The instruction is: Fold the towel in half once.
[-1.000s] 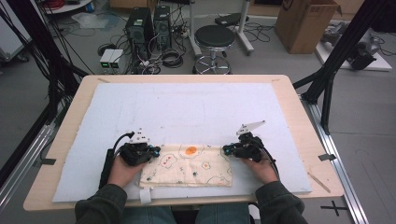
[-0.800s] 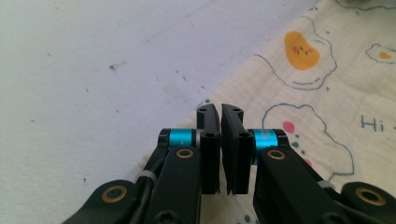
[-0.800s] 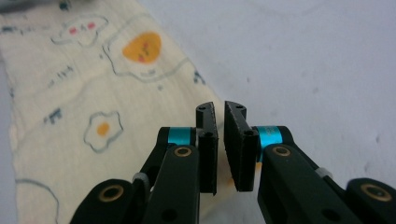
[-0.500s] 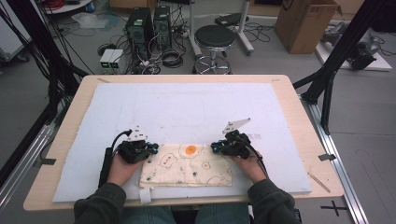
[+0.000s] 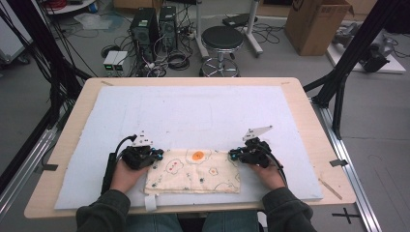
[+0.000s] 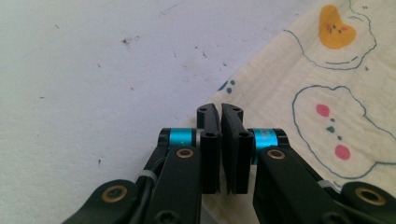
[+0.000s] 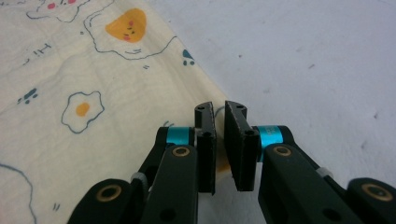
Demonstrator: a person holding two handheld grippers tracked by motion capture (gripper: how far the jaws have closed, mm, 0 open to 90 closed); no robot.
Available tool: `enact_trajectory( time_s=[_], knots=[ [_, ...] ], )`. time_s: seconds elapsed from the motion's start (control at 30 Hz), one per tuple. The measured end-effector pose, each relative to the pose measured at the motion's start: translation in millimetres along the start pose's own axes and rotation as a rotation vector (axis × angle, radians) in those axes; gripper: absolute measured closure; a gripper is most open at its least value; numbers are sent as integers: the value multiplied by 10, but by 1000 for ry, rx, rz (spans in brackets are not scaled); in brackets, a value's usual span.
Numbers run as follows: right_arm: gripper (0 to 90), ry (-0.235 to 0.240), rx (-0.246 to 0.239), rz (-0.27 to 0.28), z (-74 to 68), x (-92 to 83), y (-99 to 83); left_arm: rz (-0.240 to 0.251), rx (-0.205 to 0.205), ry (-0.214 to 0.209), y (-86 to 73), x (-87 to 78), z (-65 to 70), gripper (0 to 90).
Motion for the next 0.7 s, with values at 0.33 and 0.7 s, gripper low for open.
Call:
enact_trajectory(
  time_s=[0.33, 0.7],
  knots=[
    [817, -8, 22, 8, 71, -108, -86, 13, -13, -15, -13, 3, -19, 857],
    [762, 8, 21, 52, 56, -158, -69, 30, 4, -26, -8, -41, 0, 775]
  ],
)
Point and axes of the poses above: each handheld gripper's, and its own axes: x roughly forward along the jaws, y roughly out of its top, z roughly to its right, the point moved 4 cm from there along x, roughly forward along the jaws, and after that the axes turned 5 degrees about x, right-handed, at the moved point
